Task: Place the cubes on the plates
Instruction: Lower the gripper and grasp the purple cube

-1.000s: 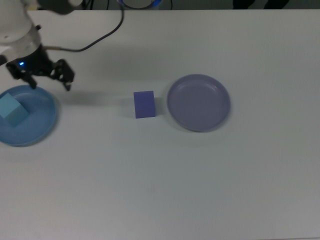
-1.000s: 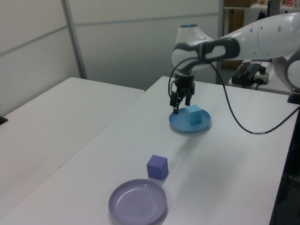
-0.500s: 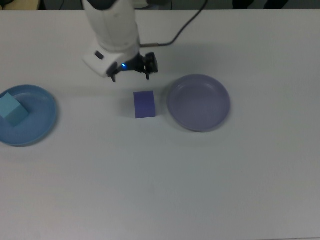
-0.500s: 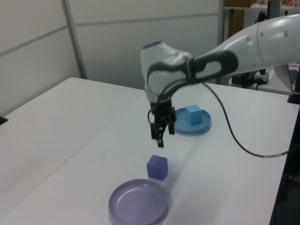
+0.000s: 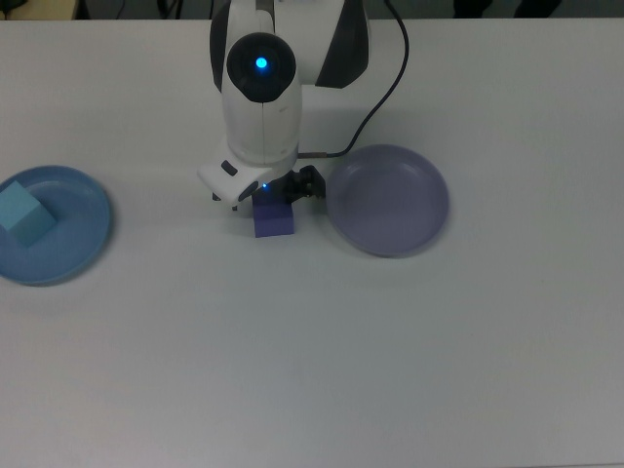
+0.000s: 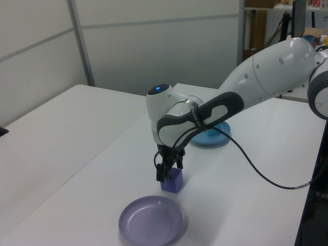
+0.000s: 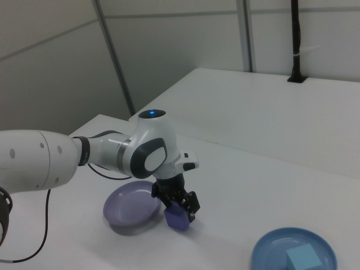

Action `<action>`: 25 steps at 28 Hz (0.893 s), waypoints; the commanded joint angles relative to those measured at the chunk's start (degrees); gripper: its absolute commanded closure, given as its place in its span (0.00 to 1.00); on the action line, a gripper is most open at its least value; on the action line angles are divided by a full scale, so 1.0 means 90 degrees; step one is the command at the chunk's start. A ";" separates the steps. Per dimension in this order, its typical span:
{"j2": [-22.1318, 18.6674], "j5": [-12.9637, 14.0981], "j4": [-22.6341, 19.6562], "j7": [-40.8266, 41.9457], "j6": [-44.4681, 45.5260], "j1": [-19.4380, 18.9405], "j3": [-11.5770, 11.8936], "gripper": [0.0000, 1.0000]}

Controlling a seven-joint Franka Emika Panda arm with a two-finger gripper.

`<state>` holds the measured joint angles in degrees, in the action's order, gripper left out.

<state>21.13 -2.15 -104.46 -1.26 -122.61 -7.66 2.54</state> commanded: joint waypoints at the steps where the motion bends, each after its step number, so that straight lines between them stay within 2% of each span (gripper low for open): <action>1: -0.0238 -0.0152 -0.0142 -0.0104 -0.0078 -0.0077 0.0050 0.00; 12: -0.0629 -0.0064 -0.0103 0.0228 0.0508 -0.0009 0.0050 0.00; 17: -0.0551 -0.0054 -0.0083 0.0199 0.0450 -0.0018 0.0040 0.00; 25: -0.0131 -0.0064 -0.0054 0.0150 0.0060 -0.0077 0.0001 0.00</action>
<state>18.35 -2.20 -104.50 -0.35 -119.51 -7.75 2.58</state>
